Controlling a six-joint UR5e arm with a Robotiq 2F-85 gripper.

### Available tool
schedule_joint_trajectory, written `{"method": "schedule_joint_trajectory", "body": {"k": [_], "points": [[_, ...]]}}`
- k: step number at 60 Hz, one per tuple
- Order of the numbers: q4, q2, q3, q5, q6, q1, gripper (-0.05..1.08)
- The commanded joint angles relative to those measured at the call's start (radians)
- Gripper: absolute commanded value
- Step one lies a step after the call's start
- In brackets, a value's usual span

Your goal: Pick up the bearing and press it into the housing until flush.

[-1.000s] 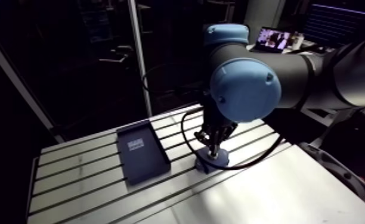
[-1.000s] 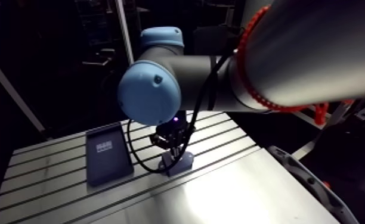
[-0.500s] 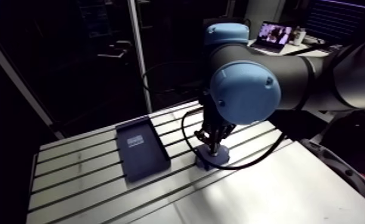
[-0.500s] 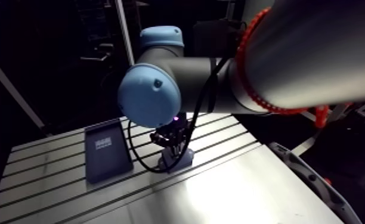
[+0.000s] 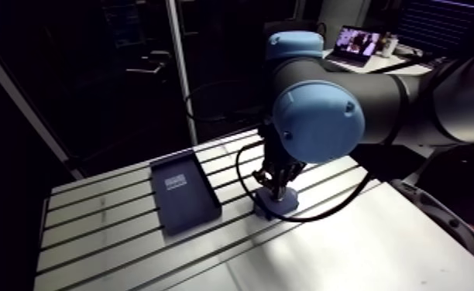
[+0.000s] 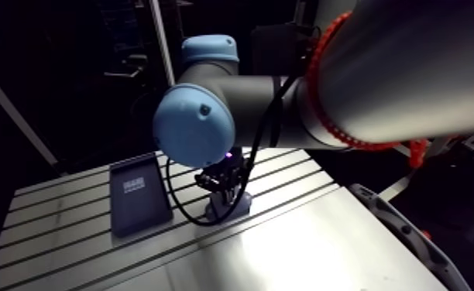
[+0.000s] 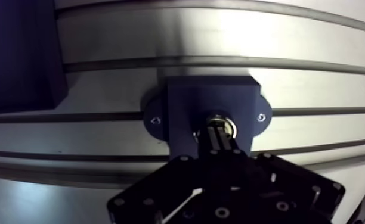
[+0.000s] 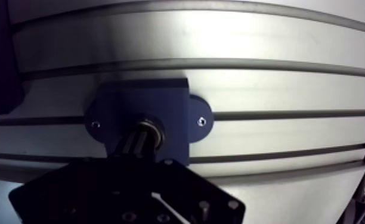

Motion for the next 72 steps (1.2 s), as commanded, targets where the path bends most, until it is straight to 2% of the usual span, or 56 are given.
{"method": "schedule_joint_trajectory", "body": {"k": [1,72], "points": [[0.0,0.0,0.002,0.0,-0.001,0.0,1.0],[-0.005,0.005,0.005,0.001,-0.008,-0.001,1.0]]}}
